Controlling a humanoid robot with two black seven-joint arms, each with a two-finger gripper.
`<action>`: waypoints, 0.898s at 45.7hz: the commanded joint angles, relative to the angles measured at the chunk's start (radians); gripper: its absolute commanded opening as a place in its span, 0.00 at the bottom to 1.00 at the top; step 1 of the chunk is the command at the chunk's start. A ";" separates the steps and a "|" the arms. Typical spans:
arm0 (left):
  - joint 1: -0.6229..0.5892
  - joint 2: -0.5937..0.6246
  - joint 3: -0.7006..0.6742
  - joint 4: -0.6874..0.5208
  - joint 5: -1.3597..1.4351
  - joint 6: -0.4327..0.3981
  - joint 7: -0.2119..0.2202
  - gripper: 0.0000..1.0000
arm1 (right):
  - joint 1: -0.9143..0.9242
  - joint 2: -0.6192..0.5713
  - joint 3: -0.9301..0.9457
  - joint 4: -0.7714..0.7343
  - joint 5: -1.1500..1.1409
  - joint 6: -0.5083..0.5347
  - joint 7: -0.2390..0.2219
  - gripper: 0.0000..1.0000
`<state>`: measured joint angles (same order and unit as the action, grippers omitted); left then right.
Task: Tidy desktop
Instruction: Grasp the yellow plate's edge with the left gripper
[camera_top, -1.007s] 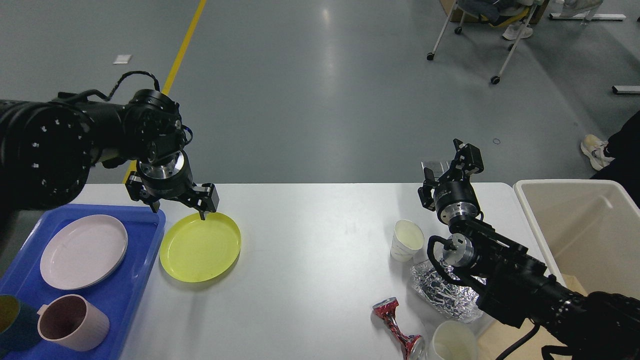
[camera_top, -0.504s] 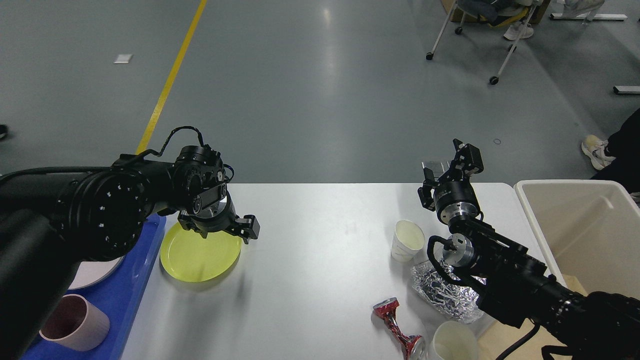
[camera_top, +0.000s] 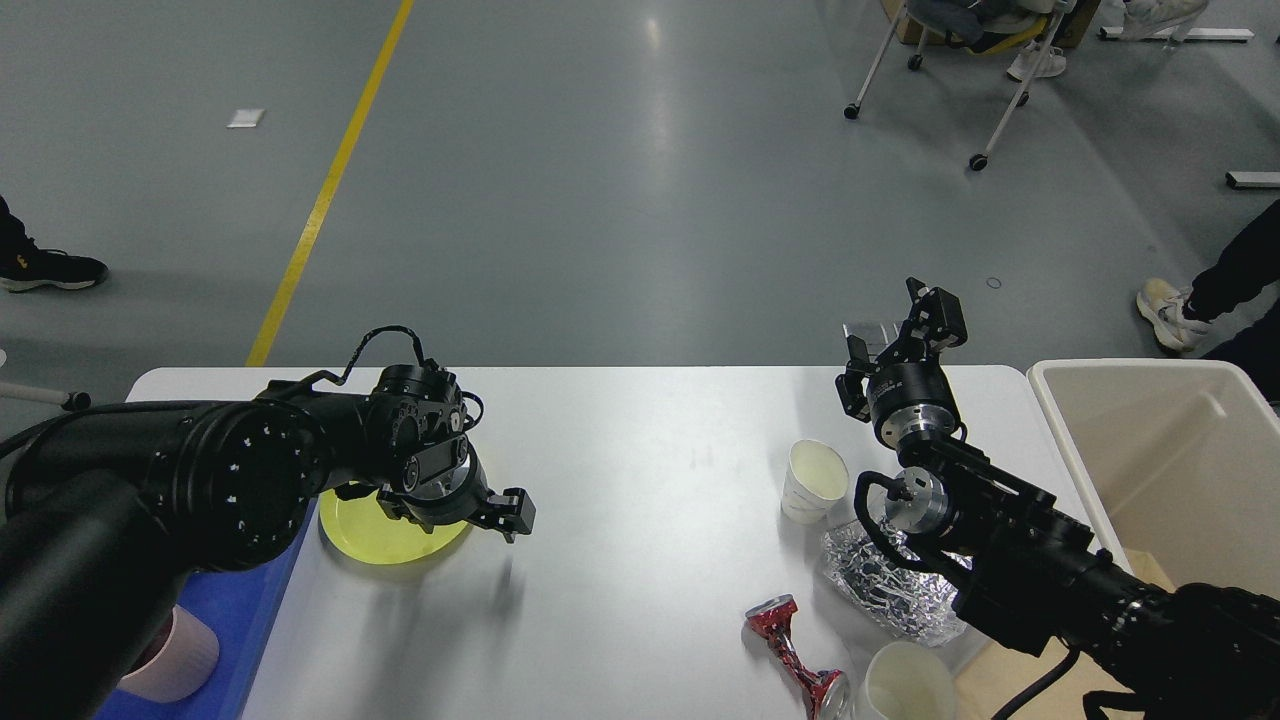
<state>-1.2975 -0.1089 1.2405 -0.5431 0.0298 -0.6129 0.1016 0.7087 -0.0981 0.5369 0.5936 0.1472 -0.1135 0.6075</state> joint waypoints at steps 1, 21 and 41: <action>0.020 0.000 0.004 0.008 0.001 0.012 0.001 0.95 | 0.000 0.000 0.000 0.000 0.000 0.000 0.000 1.00; 0.064 -0.005 0.004 0.060 0.081 0.062 0.001 0.89 | 0.000 0.000 0.000 -0.001 0.000 0.000 0.000 1.00; 0.086 -0.012 -0.007 0.063 0.093 0.145 0.017 0.73 | 0.000 0.000 0.000 -0.001 0.000 0.000 0.000 1.00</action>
<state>-1.2193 -0.1166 1.2364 -0.4806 0.1228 -0.4934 0.1171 0.7087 -0.0982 0.5369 0.5931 0.1473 -0.1135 0.6074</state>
